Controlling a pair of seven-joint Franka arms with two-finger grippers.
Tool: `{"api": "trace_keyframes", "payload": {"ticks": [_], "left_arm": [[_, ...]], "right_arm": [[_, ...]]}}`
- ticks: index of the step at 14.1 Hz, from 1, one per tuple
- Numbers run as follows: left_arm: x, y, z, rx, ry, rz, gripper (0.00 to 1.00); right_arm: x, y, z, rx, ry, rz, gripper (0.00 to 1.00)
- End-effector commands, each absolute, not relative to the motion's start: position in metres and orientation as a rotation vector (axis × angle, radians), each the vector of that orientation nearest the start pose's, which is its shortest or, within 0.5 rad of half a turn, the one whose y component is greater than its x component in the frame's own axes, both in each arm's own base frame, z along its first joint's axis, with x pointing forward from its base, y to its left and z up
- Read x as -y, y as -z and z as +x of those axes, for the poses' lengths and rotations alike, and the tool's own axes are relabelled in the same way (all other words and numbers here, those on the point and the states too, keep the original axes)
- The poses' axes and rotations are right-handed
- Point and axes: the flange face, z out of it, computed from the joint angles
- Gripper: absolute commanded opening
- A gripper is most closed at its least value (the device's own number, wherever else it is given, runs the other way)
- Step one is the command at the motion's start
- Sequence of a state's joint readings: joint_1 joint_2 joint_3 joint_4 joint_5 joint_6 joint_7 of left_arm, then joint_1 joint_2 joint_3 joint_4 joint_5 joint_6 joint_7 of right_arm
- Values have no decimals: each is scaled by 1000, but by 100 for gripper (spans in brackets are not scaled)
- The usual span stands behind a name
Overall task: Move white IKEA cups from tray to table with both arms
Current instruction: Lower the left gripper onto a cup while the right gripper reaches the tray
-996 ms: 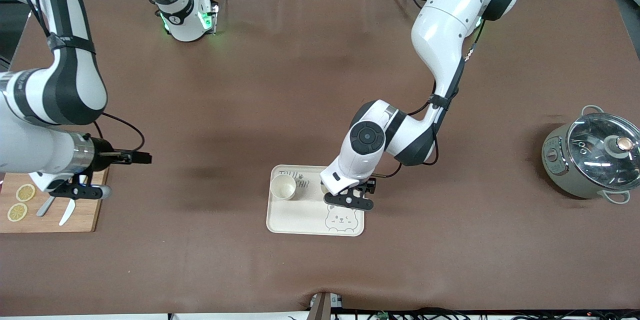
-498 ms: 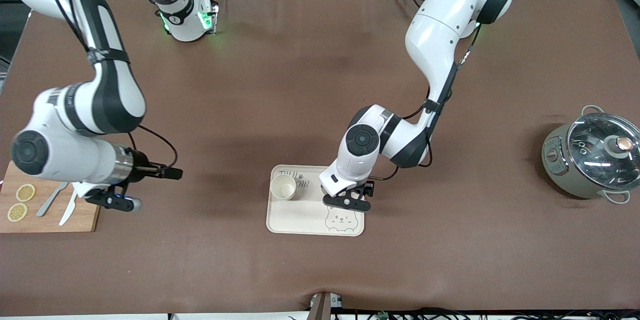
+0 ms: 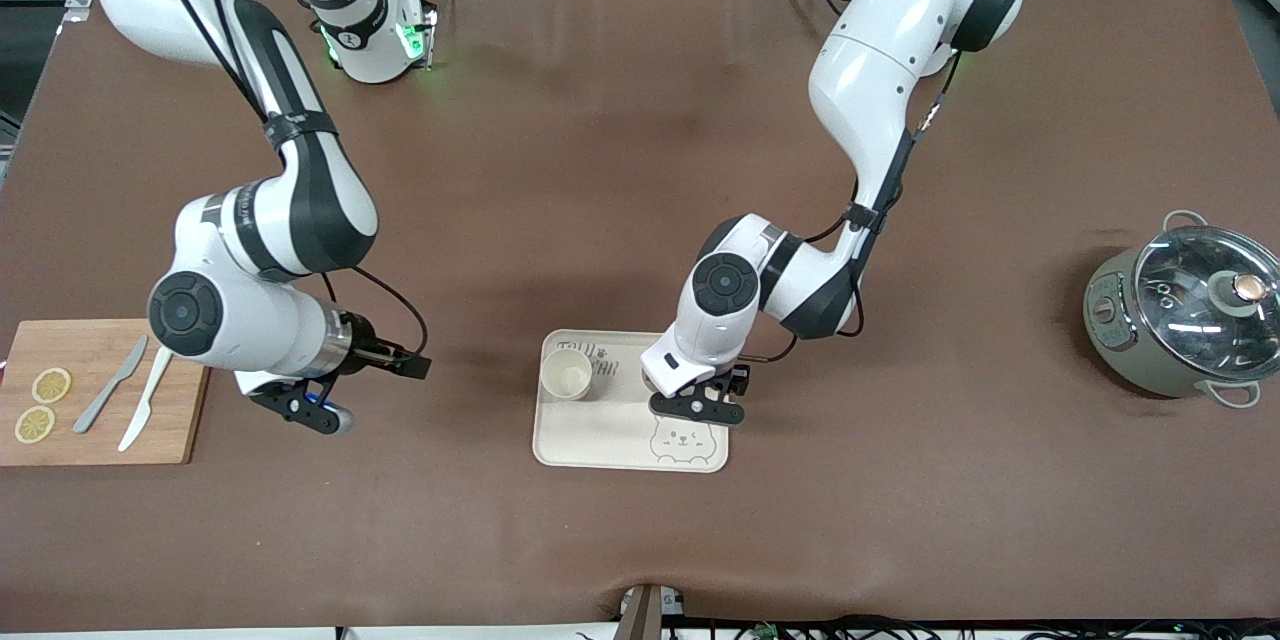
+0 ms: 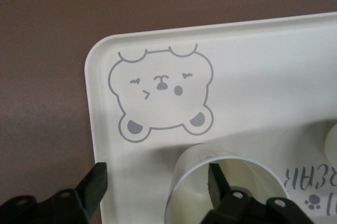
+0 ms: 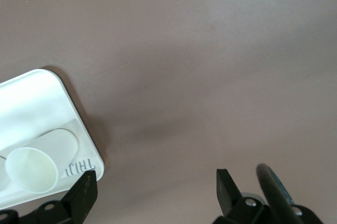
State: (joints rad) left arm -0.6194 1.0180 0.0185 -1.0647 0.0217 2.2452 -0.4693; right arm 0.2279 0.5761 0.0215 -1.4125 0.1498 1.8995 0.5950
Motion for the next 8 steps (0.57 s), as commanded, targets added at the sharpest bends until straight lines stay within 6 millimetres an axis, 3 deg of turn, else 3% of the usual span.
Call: {"api": "trace_keyframes", "payload": {"ticks": [1, 3, 8], "left_arm": [[463, -223, 648, -196, 284, -3178, 0], [464, -224, 647, -145, 283, -3187, 0], [466, -225, 646, -144, 281, -3189, 0]], "right_arm": [[-205, -350, 686, -693, -198, -2938, 100], [-229, -339, 685, -689, -163, -2933, 100], [-276, -324, 681, -866, -83, -2858, 100]]}}
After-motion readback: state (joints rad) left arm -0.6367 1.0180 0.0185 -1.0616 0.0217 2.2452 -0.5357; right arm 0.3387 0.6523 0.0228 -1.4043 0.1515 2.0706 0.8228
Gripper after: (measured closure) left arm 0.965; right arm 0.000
